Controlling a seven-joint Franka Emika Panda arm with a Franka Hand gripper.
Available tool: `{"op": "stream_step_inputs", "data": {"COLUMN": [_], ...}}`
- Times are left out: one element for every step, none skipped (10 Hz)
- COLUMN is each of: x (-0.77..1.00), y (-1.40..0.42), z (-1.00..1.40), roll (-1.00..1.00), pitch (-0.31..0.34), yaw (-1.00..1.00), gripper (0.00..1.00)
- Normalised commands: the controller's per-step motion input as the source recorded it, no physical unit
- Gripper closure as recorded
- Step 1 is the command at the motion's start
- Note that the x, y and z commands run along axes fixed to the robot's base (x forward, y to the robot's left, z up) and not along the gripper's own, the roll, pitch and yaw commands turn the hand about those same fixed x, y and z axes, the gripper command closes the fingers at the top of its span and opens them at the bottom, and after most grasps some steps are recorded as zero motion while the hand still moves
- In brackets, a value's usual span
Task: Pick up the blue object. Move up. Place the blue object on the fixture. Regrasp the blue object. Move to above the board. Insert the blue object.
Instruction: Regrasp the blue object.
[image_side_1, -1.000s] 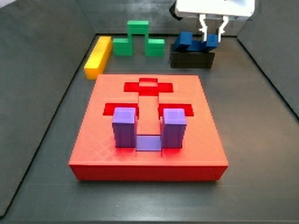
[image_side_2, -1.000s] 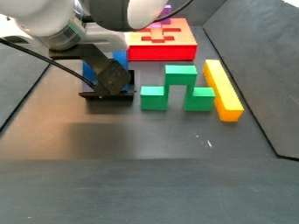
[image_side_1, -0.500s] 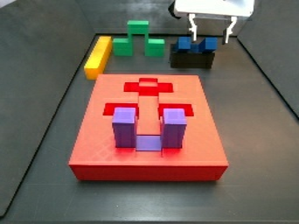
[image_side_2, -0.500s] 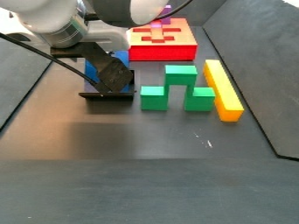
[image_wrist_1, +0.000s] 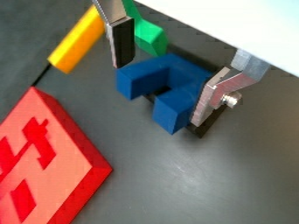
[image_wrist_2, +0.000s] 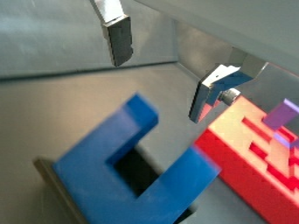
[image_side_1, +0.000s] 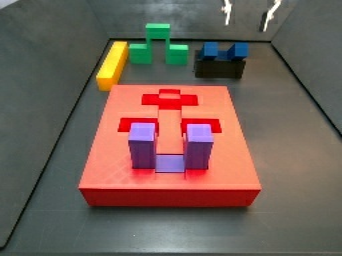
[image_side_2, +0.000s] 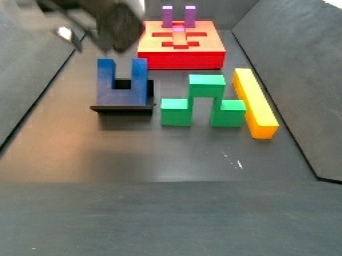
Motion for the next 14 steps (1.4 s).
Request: {"op": "stream_step_inputs", "data": {"x": [0.02, -0.07, -0.14, 0.0, 0.04, 0.22, 0.35, 0.45, 0.6, 0.67, 0.48, 0.34, 0.31, 0.28], "y": [0.0, -0.25, -0.22, -0.31, -0.43, -0.36, -0.36, -0.23, -0.01, 0.0, -0.12, -0.17, -0.22, -0.3], "z": [0.8, 0.38, 0.12, 0.07, 0.0, 0.0, 0.0, -0.13, -0.04, 0.0, -0.23, -0.22, -0.09, -0.04], "roll": [0.34, 0.98, 1.0, 1.0, 1.0, 1.0, 1.0, 1.0, 0.6, 0.42, 0.76, 0.88, 1.0, 1.0], "pitch": [0.0, 0.0, 0.1, 0.071, 0.0, -0.026, -0.166, 0.0, -0.103, -0.234, -0.306, -0.311, -0.343, -0.183], "yaw": [0.39, 0.34, 0.2, 0.06, 0.0, 0.04, 0.07, 0.24, 0.29, 0.23, 0.17, 0.08, 0.0, -0.24], "gripper": [0.0, 0.0, 0.0, 0.0, 0.0, 0.0, 0.0, 0.0, 0.0, 0.0, 0.0, 0.0, 0.0, 0.0]}}
